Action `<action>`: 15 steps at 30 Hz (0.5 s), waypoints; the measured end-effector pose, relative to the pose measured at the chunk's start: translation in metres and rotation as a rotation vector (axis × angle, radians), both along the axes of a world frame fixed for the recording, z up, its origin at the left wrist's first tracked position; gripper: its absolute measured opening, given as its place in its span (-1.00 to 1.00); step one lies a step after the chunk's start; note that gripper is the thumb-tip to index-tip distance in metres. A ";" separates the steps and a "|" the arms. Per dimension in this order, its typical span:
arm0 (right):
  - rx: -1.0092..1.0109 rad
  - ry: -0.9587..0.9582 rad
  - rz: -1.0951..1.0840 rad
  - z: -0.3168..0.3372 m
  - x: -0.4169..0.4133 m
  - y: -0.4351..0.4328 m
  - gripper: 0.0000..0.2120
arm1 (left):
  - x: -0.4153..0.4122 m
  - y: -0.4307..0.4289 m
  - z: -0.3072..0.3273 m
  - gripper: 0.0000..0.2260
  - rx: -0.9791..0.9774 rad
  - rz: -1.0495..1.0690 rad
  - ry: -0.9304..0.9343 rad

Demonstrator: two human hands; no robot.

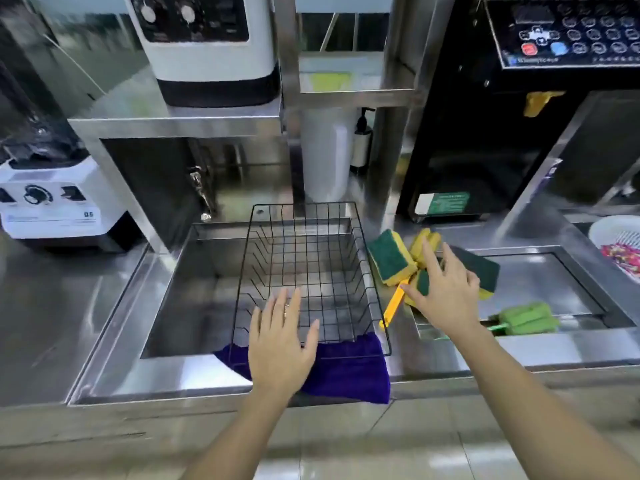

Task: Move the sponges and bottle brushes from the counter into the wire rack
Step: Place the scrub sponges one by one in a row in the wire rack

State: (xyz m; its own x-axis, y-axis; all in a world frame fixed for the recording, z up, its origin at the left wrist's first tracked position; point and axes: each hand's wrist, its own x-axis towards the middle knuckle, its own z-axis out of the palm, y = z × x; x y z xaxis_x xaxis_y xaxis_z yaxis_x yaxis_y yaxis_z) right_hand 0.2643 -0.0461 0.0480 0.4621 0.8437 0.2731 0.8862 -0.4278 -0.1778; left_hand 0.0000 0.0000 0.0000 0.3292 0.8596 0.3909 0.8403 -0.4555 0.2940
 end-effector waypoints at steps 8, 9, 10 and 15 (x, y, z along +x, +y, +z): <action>-0.308 0.176 -0.101 -0.028 0.020 -0.010 -0.20 | -0.002 -0.018 -0.034 -0.51 0.056 -0.015 0.086; -0.324 0.158 -0.092 -0.030 0.022 -0.010 -0.21 | -0.002 -0.019 -0.035 -0.53 0.087 -0.016 0.088; -0.353 0.145 -0.084 -0.031 0.024 -0.010 -0.23 | -0.003 -0.019 -0.037 -0.54 0.115 -0.021 0.083; -0.403 0.096 -0.071 -0.034 0.024 -0.009 -0.37 | -0.004 -0.017 -0.040 -0.62 0.225 -0.015 0.078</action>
State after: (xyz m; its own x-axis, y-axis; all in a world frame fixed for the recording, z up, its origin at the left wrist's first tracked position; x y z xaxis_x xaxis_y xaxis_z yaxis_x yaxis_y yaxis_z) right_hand 0.2886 -0.0554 0.0139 0.5306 0.8392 -0.1193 0.8394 -0.5398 -0.0638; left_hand -0.0039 -0.0172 -0.0398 0.3784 0.7481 0.5452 0.8490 -0.5152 0.1176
